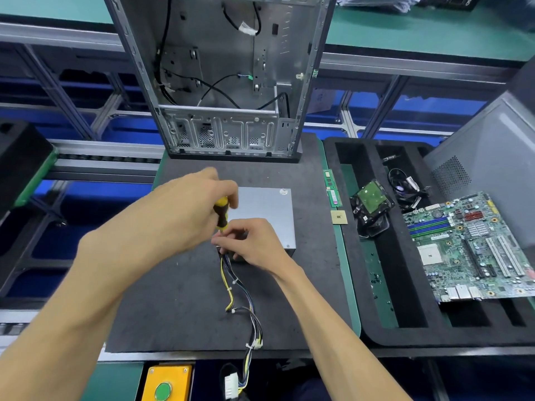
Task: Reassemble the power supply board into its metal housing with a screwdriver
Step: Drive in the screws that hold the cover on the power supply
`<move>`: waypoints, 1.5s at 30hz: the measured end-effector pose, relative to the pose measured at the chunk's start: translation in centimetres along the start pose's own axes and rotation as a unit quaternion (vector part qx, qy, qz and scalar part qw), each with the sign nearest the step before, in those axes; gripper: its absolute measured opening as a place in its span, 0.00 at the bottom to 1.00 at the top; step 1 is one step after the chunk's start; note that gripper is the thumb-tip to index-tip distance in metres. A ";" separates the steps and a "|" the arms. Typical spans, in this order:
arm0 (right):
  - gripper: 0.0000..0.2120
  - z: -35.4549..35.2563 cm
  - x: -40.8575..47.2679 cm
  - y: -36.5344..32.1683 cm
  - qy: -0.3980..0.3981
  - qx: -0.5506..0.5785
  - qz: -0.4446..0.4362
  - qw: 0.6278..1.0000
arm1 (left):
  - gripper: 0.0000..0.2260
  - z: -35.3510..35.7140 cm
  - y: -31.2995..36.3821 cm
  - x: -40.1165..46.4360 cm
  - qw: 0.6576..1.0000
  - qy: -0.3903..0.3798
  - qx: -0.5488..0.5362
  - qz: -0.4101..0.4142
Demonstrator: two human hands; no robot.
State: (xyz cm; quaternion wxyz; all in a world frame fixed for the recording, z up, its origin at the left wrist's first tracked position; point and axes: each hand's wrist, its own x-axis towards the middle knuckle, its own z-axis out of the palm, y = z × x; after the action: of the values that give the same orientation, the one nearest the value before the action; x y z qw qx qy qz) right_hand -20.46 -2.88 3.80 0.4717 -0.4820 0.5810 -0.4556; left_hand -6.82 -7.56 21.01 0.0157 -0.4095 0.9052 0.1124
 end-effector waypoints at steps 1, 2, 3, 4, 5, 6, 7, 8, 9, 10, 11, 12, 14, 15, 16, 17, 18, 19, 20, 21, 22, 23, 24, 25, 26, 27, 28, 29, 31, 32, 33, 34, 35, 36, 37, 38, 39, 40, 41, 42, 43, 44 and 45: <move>0.06 0.0 0.0 0.0 0.002 -0.001 0.001 1.000 | 0.05 0.1 0.1 -0.2 1.000 -0.001 0.011 0.001; 0.07 0.1 0.0 0.0 0.003 -0.004 0.000 1.000 | 0.07 0.2 0.2 -0.2 0.999 0.019 0.026 -0.011; 0.07 0.1 0.0 0.1 0.003 -0.008 0.001 1.000 | 0.12 0.1 0.4 -0.3 0.998 0.028 0.049 -0.035; 0.07 0.1 0.0 0.1 0.003 -0.008 0.003 1.000 | 0.14 0.2 0.4 -0.3 0.997 0.036 0.048 -0.051; 0.06 0.2 -0.1 0.1 0.002 -0.007 0.004 1.000 | 0.12 0.5 0.2 -0.1 0.997 0.036 0.038 -0.052; 0.06 0.2 -0.1 0.1 0.003 -0.006 0.002 1.000 | 0.08 0.7 0.1 0.1 0.999 0.026 0.014 -0.033; 0.07 0.2 0.0 0.1 0.004 -0.009 -0.002 1.000 | 0.05 0.7 -0.1 0.2 1.000 -0.001 0.000 -0.011; 0.10 0.2 0.0 0.1 0.004 -0.014 -0.006 1.000 | 0.06 0.4 -0.1 0.2 1.000 -0.018 -0.008 0.014; 0.11 0.2 0.0 0.1 0.002 -0.020 -0.011 1.000 | 0.08 0.4 -0.1 0.0 0.999 -0.032 0.003 0.021; 0.12 0.1 0.0 0.1 0.000 -0.025 -0.016 1.000 | 0.10 0.4 0.1 -0.2 0.999 -0.025 0.016 0.013; 0.11 0.1 0.0 0.1 0.000 -0.029 -0.020 0.999 | 0.14 0.3 0.3 -0.3 0.999 -0.014 0.041 -0.009; 0.09 0.0 0.0 0.1 -0.002 -0.030 -0.021 0.999 | 0.17 0.3 0.5 -0.4 0.998 -0.002 0.059 -0.035; 0.05 0.1 0.0 0.1 -0.007 -0.029 -0.014 0.999 | 0.14 0.6 0.4 -0.1 0.997 0.019 0.057 -0.048; 0.04 0.2 0.1 0.1 -0.007 -0.029 -0.012 0.999 | 0.09 0.6 0.1 0.1 0.998 0.012 0.050 -0.039; 0.05 0.2 0.1 0.1 -0.005 -0.029 -0.009 1.000 | 0.05 0.5 -0.2 0.2 0.999 -0.007 0.038 -0.020; 0.05 0.2 0.1 0.0 -0.002 -0.027 -0.005 1.000 | 0.06 0.3 -0.4 0.3 0.999 -0.031 0.030 0.009; 0.06 0.1 0.1 -0.1 0.000 -0.022 -0.004 1.000 | 0.08 0.2 -0.4 0.2 0.998 -0.047 0.017 0.029; 0.06 0.0 0.1 -0.1 0.000 -0.018 -0.007 1.000 | 0.08 0.2 -0.3 0.1 0.998 -0.049 0.009 0.034; 0.07 0.0 0.1 -0.1 0.002 -0.021 -0.013 1.000 | 0.09 0.3 -0.1 -0.1 0.999 -0.034 0.008 0.029; 0.07 0.0 0.0 -0.2 0.002 -0.026 -0.016 1.000 | 0.11 0.4 0.2 -0.2 1.000 -0.016 0.017 0.008; 0.05 0.0 -0.1 -0.2 -0.001 -0.027 -0.015 1.000 | 0.13 0.6 0.2 -0.2 0.999 0.006 0.028 -0.015; 0.04 0.0 -0.1 -0.2 -0.004 -0.023 -0.011 1.000 | 0.13 0.8 0.1 0.0 0.999 0.018 0.037 -0.032; 0.04 0.0 -0.1 -0.2 -0.004 -0.020 -0.010 1.000 | 0.11 1.0 -0.1 0.1 0.998 0.023 0.035 -0.035; 0.04 0.1 -0.2 -0.3 -0.003 -0.018 -0.009 1.000 | 0.09 1.1 -0.1 0.3 0.999 0.019 0.030 -0.029; 0.04 0.1 -0.2 -0.4 -0.002 -0.017 -0.008 1.000 | 0.07 1.1 -0.2 0.4 0.999 0.019 0.027 -0.019; 0.04 0.1 -0.2 -0.5 -0.001 -0.016 -0.011 1.000 | 0.07 1.2 -0.2 0.5 0.999 0.026 0.034 -0.015; 0.05 0.1 -0.3 -0.6 -0.001 -0.018 -0.017 1.000 | 0.09 1.2 -0.2 0.6 0.998 0.040 0.050 -0.019; 0.06 0.1 -0.3 -0.7 0.000 -0.018 -0.020 1.000 | 0.12 1.2 -0.1 0.7 0.995 0.059 0.072 -0.028; 0.03 0.0 -0.5 -0.8 -0.003 -0.005 -0.017 1.000 | 0.17 1.2 0.1 1.0 0.989 0.089 0.109 -0.048; 0.02 0.0 -0.5 -0.8 -0.005 0.000 -0.014 1.000 | 0.19 1.3 0.1 1.1 0.986 0.099 0.119 -0.056; 0.03 -0.1 -0.5 -0.9 -0.005 0.003 -0.011 1.000 | 0.20 1.4 0.1 1.2 0.985 0.107 0.125 -0.060; 0.04 -0.2 -0.5 -1.1 -0.007 0.003 -0.009 1.000 | 0.22 1.5 0.2 1.3 0.983 0.115 0.129 -0.064; 0.04 -0.2 -0.5 -1.2 -0.009 0.003 -0.009 1.000 | 0.22 1.6 0.3 1.3 0.981 0.121 0.132 -0.067; 0.04 -0.3 -0.5 -1.3 -0.012 0.005 -0.010 1.000 | 0.23 1.7 0.4 1.4 0.980 0.126 0.133 -0.072; 0.03 -0.4 -0.5 -1.4 -0.013 0.008 -0.012 1.000 | 0.24 1.7 0.4 1.4 0.980 0.130 0.133 -0.078; 0.02 -0.5 -0.5 -1.4 -0.012 0.015 -0.013 1.000 | 0.25 1.6 0.5 1.4 0.979 0.131 0.133 -0.086; 0.02 -0.5 -0.4 -1.4 -0.009 0.024 -0.013 1.000 | 0.27 1.5 0.6 1.4 0.977 0.134 0.133 -0.096; 0.01 -0.6 -0.4 -1.4 -0.005 0.035 -0.013 0.999 | 0.28 1.5 0.6 1.5 0.976 0.138 0.132 -0.106; 0.02 -0.6 -0.4 -1.3 -0.001 0.044 -0.013 0.999 | 0.30 1.4 0.7 1.6 0.975 0.140 0.130 -0.116; 0.03 -0.6 -0.3 -1.3 0.000 0.051 -0.013 0.999 | 0.31 1.4 0.7 1.5 0.974 0.139 0.130 -0.125; 0.02 -0.7 -0.3 -1.3 -0.002 0.058 -0.015 0.998 | 0.32 1.4 0.7 1.4 0.974 0.137 0.131 -0.127; 0.03 -0.7 -0.4 -1.3 -0.005 0.064 -0.019 0.998 | 0.30 1.4 0.6 1.3 0.976 0.132 0.127 -0.118; 0.05 -0.7 -0.4 -1.3 -0.005 0.067 -0.025 0.997 | 0.27 1.5 0.3 1.2 0.982 0.118 0.109 -0.097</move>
State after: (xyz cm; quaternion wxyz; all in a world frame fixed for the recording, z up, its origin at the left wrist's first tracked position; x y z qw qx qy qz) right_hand -20.93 -2.60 5.26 0.4949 -0.4657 0.5344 -0.5026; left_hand -7.96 -7.91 19.49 -0.0356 -0.5011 0.8638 -0.0381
